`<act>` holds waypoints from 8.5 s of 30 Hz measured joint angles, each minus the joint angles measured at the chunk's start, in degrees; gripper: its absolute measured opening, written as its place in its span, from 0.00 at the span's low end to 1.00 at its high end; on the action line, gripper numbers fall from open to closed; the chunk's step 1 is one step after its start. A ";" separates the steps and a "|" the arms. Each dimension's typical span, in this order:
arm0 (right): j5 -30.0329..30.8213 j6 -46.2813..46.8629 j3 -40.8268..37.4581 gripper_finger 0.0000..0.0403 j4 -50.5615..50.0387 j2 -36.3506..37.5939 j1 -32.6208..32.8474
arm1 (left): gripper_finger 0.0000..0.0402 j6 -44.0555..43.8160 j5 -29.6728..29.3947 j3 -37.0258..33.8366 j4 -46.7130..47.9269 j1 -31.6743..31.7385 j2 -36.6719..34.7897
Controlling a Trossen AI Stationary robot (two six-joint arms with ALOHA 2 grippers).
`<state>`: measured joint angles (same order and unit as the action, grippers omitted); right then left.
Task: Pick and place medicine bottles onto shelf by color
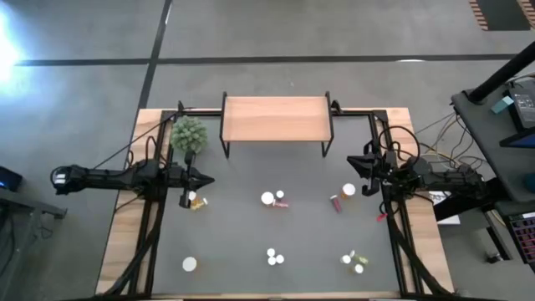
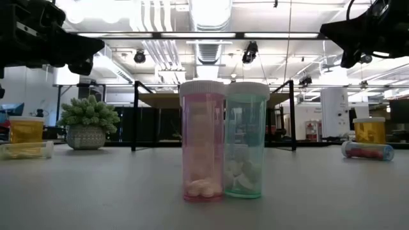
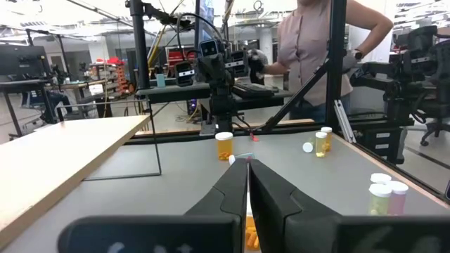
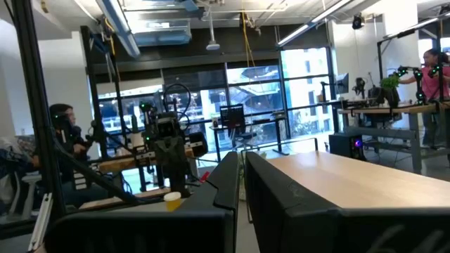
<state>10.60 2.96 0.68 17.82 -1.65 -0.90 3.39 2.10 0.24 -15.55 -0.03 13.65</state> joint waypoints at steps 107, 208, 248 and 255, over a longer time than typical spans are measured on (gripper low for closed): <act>4.70 6.55 53.16 0.17 -46.64 -33.62 0.01 | 0.00 0.01 0.01 0.01 0.02 0.00 0.00; -9.04 71.46 37.58 0.85 -71.56 -62.29 3.27 | 0.00 -0.01 -0.01 0.01 0.00 0.00 -0.02; -9.78 69.48 39.66 0.57 -72.94 -62.29 3.27 | 0.00 -0.01 0.01 -0.01 0.00 0.00 -0.02; -9.78 69.19 39.66 0.57 -72.87 -62.29 3.27 | 0.00 -0.01 0.01 0.00 0.02 0.01 0.00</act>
<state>0.82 72.15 40.34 -55.05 -63.94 2.37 3.38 2.11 0.24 -15.53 -0.02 13.64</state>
